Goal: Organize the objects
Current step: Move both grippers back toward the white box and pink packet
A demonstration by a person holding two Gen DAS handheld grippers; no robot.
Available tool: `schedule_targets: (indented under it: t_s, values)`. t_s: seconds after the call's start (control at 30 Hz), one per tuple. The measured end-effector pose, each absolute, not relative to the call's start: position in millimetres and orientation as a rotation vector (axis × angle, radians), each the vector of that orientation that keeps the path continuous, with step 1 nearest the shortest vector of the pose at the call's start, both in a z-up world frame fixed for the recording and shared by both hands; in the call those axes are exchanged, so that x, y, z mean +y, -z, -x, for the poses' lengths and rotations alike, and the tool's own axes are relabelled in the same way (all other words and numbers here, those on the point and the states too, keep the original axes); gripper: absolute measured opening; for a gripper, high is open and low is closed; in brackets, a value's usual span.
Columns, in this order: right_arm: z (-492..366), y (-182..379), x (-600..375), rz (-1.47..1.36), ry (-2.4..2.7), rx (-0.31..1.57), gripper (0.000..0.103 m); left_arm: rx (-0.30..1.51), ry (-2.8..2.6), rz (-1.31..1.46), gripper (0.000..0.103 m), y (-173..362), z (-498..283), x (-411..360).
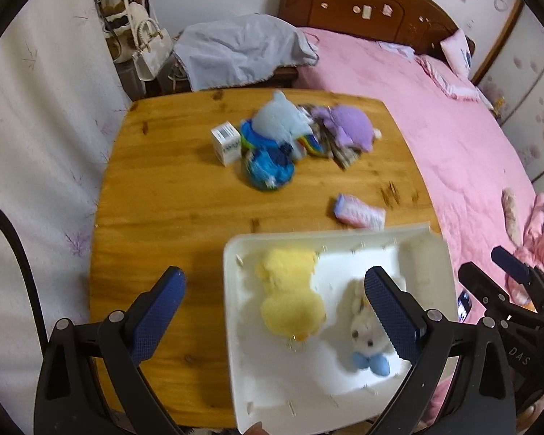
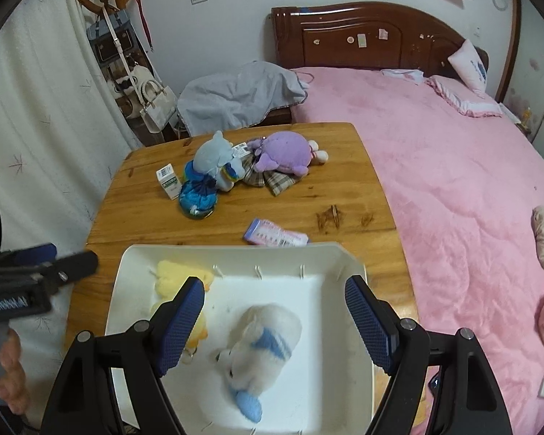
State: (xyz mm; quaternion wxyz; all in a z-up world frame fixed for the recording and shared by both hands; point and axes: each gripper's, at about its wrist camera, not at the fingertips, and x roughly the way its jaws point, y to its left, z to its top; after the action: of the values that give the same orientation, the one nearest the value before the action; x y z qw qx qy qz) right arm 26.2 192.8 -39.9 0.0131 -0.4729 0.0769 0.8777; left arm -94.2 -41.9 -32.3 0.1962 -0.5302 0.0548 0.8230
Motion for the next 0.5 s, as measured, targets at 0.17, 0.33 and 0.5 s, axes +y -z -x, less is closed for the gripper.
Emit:
schedule_targets:
  t_s: [0.17, 0.33, 0.5]
  values:
    - [8, 14, 198, 1.421, -2.753, 0.191, 0.081, 0.167, -2.382, 1.425, 0.099, 11, 127, -47]
    - [47, -1, 198, 1.427, -2.787, 0.153, 0.081, 0.148, -2.362, 1.43, 0.099, 3, 162, -41]
    - [93, 13, 196, 1.56, -2.777, 0.106, 0.081, 0.142, -2.326, 1.516, 0.099, 11, 200, -27]
